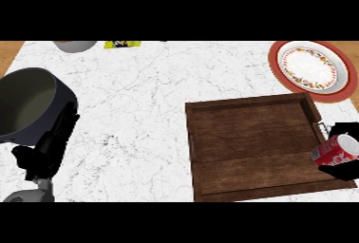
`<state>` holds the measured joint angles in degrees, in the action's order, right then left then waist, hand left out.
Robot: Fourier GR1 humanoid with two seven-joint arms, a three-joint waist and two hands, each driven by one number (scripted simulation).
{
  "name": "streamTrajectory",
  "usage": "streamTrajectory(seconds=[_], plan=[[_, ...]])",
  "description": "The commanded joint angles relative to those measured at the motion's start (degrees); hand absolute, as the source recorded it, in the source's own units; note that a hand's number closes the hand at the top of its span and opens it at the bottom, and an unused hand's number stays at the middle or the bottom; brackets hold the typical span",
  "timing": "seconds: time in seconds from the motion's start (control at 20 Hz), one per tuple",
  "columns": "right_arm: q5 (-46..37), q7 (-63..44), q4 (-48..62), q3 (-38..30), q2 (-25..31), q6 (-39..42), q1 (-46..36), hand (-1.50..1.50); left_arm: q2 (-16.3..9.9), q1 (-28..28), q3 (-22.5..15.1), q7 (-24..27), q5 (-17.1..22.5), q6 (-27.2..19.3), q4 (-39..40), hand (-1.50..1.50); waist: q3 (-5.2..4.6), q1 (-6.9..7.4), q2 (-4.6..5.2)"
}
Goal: Pick the can from the tray and place it in the plate
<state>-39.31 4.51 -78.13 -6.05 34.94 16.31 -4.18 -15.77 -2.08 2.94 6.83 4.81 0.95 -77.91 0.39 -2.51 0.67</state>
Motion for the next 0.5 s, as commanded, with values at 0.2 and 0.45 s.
streamTrajectory(seconds=[0.2, 0.45], plan=[[7.63, 17.86, 21.61, -20.36, 13.29, -7.23, -0.84, 1.50, 0.46, 0.14, -0.70, 1.47, -0.25, 0.77, 0.36, 0.00, 0.31, 1.67, 0.32], [8.27, 31.90, 36.50, -24.93, 19.91, -10.08, -3.51, 1.50, 0.42, 0.00, -1.68, 0.51, -0.19, 2.03, -0.56, 0.00, 0.13, 3.87, 0.04]])
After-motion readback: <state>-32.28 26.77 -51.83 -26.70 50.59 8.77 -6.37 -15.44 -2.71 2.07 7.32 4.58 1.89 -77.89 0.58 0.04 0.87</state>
